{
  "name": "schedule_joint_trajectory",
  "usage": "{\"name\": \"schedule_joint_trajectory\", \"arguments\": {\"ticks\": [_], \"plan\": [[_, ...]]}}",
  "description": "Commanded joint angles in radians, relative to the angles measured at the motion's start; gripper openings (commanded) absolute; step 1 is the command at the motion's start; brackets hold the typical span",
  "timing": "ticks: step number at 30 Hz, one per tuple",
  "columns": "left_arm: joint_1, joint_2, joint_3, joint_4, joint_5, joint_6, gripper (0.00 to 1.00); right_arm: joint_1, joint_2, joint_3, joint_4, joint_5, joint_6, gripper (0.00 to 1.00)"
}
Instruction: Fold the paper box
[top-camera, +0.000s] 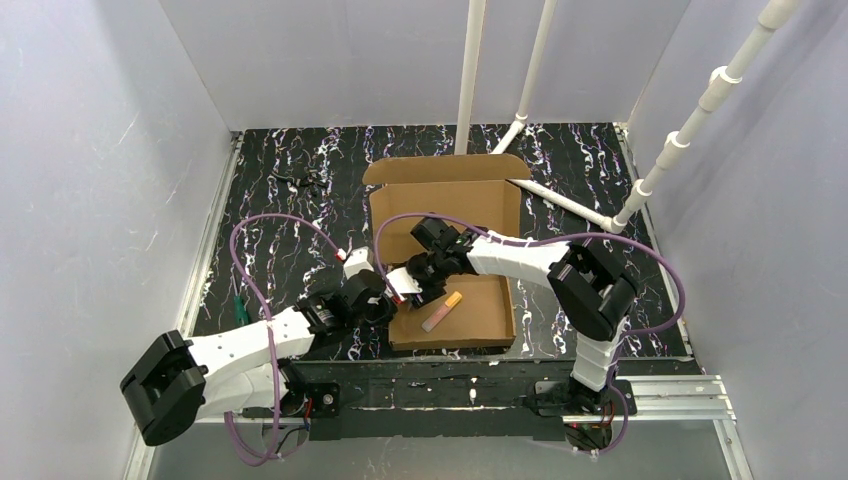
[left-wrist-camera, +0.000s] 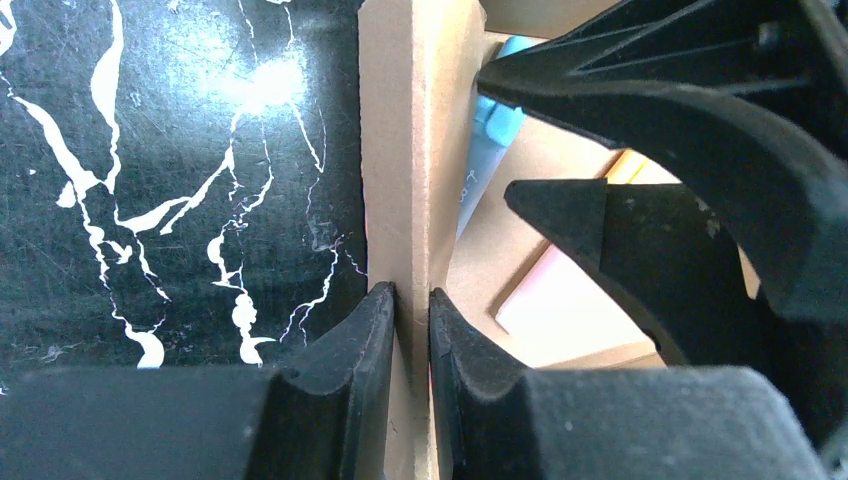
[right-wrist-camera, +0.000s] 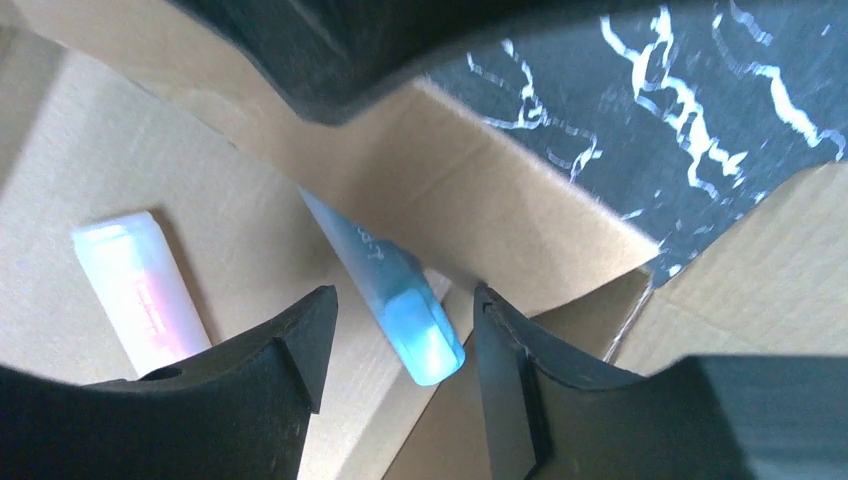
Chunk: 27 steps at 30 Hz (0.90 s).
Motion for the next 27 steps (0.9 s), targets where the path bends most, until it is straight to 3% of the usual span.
{"name": "schedule_joint_trajectory", "arguments": {"ticks": [1,8,17,27], "plan": [[-0.002,-0.028,-0.007,-0.020,-0.015,0.005,0.16,-0.007,0.017,-0.027,0.015,0.081,0.014,0.60],[-0.003,-0.038,-0.003,-0.025,-0.015,0.006,0.17,-0.010,0.030,-0.039,-0.013,0.100,0.000,0.58],[-0.002,-0.044,0.018,-0.082,-0.041,0.018,0.18,-0.013,-0.013,-0.059,-0.135,0.109,-0.076,0.37],[-0.002,-0.017,0.072,-0.157,-0.096,0.059,0.17,-0.068,-0.158,-0.139,-0.212,0.170,-0.101,0.26]]}}
